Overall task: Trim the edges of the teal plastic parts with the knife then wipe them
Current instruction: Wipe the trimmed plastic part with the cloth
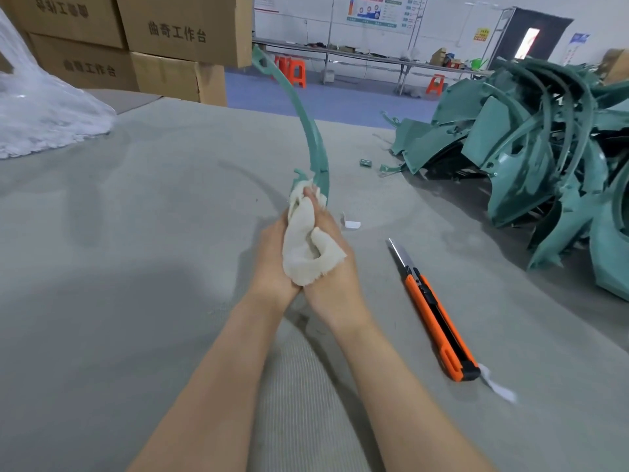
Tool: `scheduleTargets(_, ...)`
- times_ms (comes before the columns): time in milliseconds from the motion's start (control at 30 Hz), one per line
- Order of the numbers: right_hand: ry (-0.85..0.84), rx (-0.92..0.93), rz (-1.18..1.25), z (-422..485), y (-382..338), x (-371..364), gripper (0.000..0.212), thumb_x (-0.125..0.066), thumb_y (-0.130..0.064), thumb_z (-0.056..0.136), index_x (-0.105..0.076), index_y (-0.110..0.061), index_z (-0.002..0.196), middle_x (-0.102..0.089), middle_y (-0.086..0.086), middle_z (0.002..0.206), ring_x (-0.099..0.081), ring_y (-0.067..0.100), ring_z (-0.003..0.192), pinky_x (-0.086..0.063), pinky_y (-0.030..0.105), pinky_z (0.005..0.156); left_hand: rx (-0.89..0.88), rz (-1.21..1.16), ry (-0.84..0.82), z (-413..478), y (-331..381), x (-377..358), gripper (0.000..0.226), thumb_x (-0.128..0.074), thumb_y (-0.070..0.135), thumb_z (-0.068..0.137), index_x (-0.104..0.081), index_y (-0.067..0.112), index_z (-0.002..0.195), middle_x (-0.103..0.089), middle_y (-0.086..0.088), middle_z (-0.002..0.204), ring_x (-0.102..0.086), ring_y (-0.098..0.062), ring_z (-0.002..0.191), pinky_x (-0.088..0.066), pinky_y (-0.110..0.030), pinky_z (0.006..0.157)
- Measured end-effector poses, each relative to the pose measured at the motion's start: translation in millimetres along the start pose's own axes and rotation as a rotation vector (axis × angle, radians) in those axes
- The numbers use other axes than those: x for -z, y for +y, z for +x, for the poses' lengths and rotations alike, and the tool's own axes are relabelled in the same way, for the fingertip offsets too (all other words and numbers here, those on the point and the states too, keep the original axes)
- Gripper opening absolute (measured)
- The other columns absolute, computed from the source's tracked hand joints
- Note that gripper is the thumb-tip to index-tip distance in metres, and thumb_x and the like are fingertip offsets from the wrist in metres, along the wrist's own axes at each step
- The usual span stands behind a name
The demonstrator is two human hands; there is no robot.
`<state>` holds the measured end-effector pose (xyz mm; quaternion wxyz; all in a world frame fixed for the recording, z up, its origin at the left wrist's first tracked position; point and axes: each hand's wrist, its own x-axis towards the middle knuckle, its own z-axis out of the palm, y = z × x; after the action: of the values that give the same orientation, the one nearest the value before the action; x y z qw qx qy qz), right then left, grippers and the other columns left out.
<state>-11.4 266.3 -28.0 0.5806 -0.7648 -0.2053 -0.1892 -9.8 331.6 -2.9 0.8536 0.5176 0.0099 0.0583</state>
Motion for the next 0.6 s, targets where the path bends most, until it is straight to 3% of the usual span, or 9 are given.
scheduleTargets(67,0.002,0.024,0.040,-0.1,0.8,2.5,0.047,-0.038,-0.029,0.089,-0.052,-0.017,0.132,-0.055,-0.011,0.131,-0.048,0.000,0.123,-0.035,0.021,0.108,0.017,0.077,0.054,4.7,-1.2,3.8,0.026,-0.038,0.012,0.102,-0.059,0.005,0.114,-0.061,-0.001,0.101,-0.066,-0.012,0.072,-0.050,-0.011,0.052)
scheduleTargets(133,0.027,0.018,0.020,3.0,3.2,5.3,0.043,-0.041,-0.023,0.089,-0.055,-0.014,0.129,-0.057,-0.011,0.124,-0.051,0.000,0.115,-0.038,0.019,0.103,-0.183,0.464,-0.014,5.0,-1.7,5.4,0.019,-0.048,0.012,0.099,-0.057,0.014,0.116,-0.062,0.007,0.092,-0.065,-0.002,0.078,-0.047,-0.007,0.062)
scheduleTargets(200,0.051,-0.044,0.061,7.1,8.7,9.6,0.035,-0.044,-0.011,0.091,-0.053,-0.021,0.124,-0.058,-0.012,0.118,-0.054,0.001,0.110,-0.040,0.016,0.097,-0.305,0.701,-0.084,5.6,-7.7,6.0,0.016,-0.058,0.014,0.093,-0.056,0.023,0.107,-0.063,0.018,0.087,-0.061,0.014,0.076,-0.043,-0.002,0.064)
scheduleTargets(300,0.109,-0.102,0.053,10.8,9.0,15.2,0.038,-0.044,0.003,0.097,-0.051,-0.029,0.117,-0.058,-0.015,0.107,-0.054,-0.008,0.101,-0.038,0.006,0.087,-0.251,0.736,-0.117,6.1,-9.4,3.5,0.014,-0.058,0.020,0.092,-0.056,0.034,0.093,-0.063,0.022,0.080,-0.059,0.016,0.070,-0.043,-0.002,0.057)
scheduleTargets(367,0.157,-0.094,0.030,9.9,5.6,16.5,0.037,-0.045,0.005,0.096,-0.056,-0.023,0.117,-0.058,-0.019,0.106,-0.052,-0.020,0.095,-0.035,-0.001,0.082,-0.227,0.736,-0.118,6.2,-8.8,0.7,0.010,-0.056,0.021,0.094,-0.060,0.028,0.101,-0.065,0.018,0.087,-0.062,0.009,0.077,-0.046,-0.005,0.062)
scheduleTargets(433,0.167,-0.058,-0.033,7.9,0.9,15.0,0.032,-0.049,0.003,0.093,-0.061,-0.011,0.120,-0.064,-0.008,0.110,-0.053,-0.012,0.095,-0.037,0.004,0.086,-0.243,0.716,-0.115,2.8,-7.6,0.8,0.023,-0.056,0.012,0.094,-0.058,0.015,0.116,-0.062,0.018,0.093,-0.059,0.013,0.078,-0.044,-0.003,0.065)
scheduleTargets(500,0.149,-0.007,-0.033,4.5,-6.9,14.8,0.032,-0.050,-0.005,0.089,-0.064,-0.013,0.116,-0.064,-0.007,0.105,-0.054,-0.004,0.096,-0.039,0.009,0.088,-0.255,0.717,-0.114,-0.5,-8.5,6.3,0.047,-0.056,-0.008,0.088,-0.046,0.010,0.130,-0.050,0.020,0.101,-0.048,0.018,0.080,-0.038,0.004,0.068)
scheduleTargets(600,0.116,0.010,0.001,2.1,-14.4,19.3,0.033,-0.058,-0.005,0.089,-0.067,-0.018,0.118,-0.066,-0.012,0.100,-0.058,-0.006,0.093,-0.039,0.003,0.084,-0.263,0.764,-0.148,-1.5,-11.7,13.7,0.069,-0.057,-0.021,0.080,-0.035,0.010,0.137,-0.040,0.019,0.110,-0.046,0.005,0.091,-0.036,0.005,0.071)
